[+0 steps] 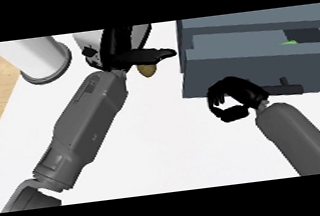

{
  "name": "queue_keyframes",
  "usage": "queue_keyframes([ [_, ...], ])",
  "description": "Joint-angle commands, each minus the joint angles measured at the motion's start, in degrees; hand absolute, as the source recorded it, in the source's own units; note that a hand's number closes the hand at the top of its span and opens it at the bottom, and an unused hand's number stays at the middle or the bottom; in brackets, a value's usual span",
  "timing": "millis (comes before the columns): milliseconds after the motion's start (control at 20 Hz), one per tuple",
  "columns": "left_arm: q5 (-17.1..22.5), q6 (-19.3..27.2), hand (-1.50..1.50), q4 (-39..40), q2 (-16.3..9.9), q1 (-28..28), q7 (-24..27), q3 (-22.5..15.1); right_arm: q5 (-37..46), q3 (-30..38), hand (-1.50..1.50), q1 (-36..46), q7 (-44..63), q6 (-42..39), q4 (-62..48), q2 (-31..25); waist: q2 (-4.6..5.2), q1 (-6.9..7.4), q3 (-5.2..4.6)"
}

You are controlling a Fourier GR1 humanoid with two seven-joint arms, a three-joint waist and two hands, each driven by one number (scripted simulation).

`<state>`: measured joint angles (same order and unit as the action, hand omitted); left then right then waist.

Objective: Pick up the cup, place it into the drawer and close the drawer

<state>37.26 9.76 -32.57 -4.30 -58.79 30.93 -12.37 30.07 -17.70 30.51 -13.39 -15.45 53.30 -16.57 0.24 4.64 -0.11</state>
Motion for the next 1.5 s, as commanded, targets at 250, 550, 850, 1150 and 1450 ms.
queue_keyframes([
  [250,0.7,-3.5,-1.5,-6.2,-3.1,5.1,-2.3,-0.4,-3.5,11.7,1.5,15.4,-8.4,6.1,-19.8,-1.4,1.3,3.62,0.44],
  [550,0.7,-6.5,-1.5,-8.1,-5.7,7.3,-3.5,-1.0,-5.4,16.5,1.5,21.5,-7.7,7.2,-24.3,-5.7,2.04,5.52,0.45],
  [850,0.5,-8.5,-1.5,-9.5,-6.5,10.4,-2.4,-1.5,-7.9,18.4,1.5,22.4,-7.2,3.8,-23.7,-8.3,2.3,6.86,0.39],
  [1150,1.0,-9.3,-1.5,-10.5,-6.5,10.6,-2.9,-1.5,-9.8,19.3,1.5,22.7,-6.5,0.0,-21.5,-10.6,2.47,7.2,0.32],
  [1450,1.2,-10.1,-1.5,-11.6,-6.9,11.3,-3.1,-1.5,-12.0,20.3,1.5,21.5,-5.9,-3.0,-19.4,-11.4,2.46,8.27,0.37],
])
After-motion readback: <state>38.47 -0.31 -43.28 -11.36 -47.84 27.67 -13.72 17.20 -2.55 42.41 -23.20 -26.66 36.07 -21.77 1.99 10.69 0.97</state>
